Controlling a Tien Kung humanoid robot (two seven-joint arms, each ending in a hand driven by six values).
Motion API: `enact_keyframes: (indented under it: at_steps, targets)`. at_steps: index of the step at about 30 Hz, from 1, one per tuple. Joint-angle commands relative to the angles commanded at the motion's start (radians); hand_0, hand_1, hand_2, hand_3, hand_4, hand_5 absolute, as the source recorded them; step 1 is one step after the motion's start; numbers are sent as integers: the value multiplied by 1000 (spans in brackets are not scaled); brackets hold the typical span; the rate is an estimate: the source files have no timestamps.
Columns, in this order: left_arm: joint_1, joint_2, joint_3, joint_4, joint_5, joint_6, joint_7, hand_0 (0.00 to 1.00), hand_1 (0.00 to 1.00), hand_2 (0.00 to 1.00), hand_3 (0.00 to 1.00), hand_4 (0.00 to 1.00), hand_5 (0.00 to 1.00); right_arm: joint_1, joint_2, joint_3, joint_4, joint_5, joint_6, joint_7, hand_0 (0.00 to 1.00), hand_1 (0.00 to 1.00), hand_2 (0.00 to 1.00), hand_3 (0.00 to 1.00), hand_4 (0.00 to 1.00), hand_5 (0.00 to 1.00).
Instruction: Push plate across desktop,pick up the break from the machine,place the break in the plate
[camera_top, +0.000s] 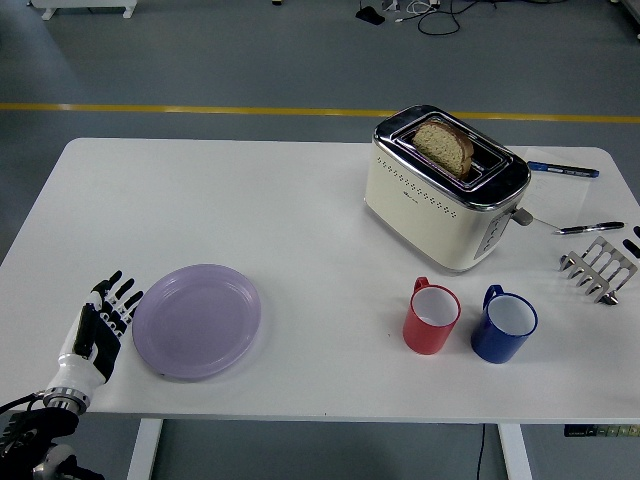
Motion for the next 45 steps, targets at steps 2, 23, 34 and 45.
enact_keyframes:
  at_steps: [2, 23, 34, 45]
  targets:
    - [1, 1, 14, -3, -15, -1, 0, 874, 871, 934, 973, 479, 998, 0, 0, -2, 0, 0, 0, 0, 694, 658, 670, 670, 511, 572]
    - [-7, 13, 132, -24, -157, -34, 4, 868, 865, 925, 960, 483, 998, 2, 1, -4, 0, -1, 0, 0, 694, 658, 669, 670, 511, 571]
    - [-15, 21, 192, -30, -249, -68, 16, 865, 862, 917, 951, 482, 998, 6, 1, -1, 0, -1, 0, 0, 694, 658, 668, 670, 511, 571]
    - [-23, 26, 241, -29, -349, -101, 28, 861, 860, 911, 939, 484, 998, 7, 2, 1, -1, 0, 0, 0, 694, 658, 668, 670, 511, 570]
